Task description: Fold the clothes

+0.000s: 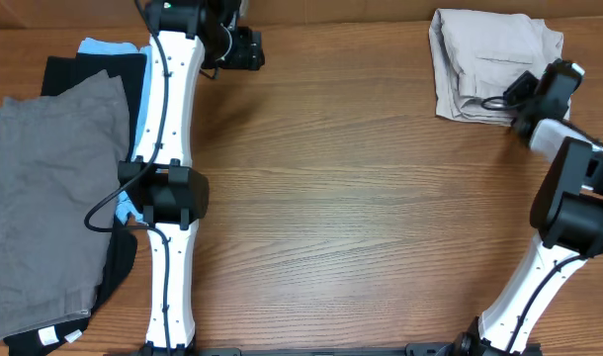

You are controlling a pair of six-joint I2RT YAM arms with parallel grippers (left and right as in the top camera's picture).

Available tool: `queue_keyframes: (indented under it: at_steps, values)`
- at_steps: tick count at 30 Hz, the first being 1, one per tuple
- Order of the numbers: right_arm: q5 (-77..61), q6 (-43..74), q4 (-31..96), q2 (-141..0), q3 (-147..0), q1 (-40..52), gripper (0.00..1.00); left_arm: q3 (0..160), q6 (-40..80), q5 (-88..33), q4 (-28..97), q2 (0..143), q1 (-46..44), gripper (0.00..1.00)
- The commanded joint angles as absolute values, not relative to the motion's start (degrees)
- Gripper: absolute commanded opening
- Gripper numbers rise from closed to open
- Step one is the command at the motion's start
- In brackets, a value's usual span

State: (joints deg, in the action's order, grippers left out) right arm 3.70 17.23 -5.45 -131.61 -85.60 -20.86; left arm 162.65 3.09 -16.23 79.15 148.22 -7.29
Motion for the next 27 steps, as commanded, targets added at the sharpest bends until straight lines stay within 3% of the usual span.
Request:
queue_keyframes:
  at_steps: [1,2,4,5,10,21,27]
  values:
    - [-3.88,15.97,2.74,-131.98,-92.44,-22.24,0.70,163.72,3.88,-16.08,79.02,147.96,-8.05,0.75]
    - [-5.48,15.25,6.33,-131.63,-94.17,-22.41,0.76,163.72,3.88,-16.10,79.02,147.96,-8.08,0.74]
    - [-7.86,13.26,12.43,-130.41,-97.30,-22.55,0.98,163.72,3.88,-16.10,79.02,147.96,-8.21,0.76]
    - [-7.81,13.19,15.62,-129.36,-98.94,-22.52,1.00,163.72,3.88,-16.10,79.02,147.96,-8.27,0.78]
    - [-7.62,12.99,29.63,-121.82,-106.06,-22.55,1.00,163.72,3.90,-16.12,79.31,147.96,-8.34,1.00]
    - [-16.75,16.27,66.61,-94.63,-114.83,-19.70,1.00,163.72,3.88,-16.08,79.46,147.96,-8.29,1.00]
    - [-17.26,18.04,75.68,-82.72,-114.83,-15.44,1.00,163.72,3.88,-16.08,79.46,147.96,-8.27,1.00]
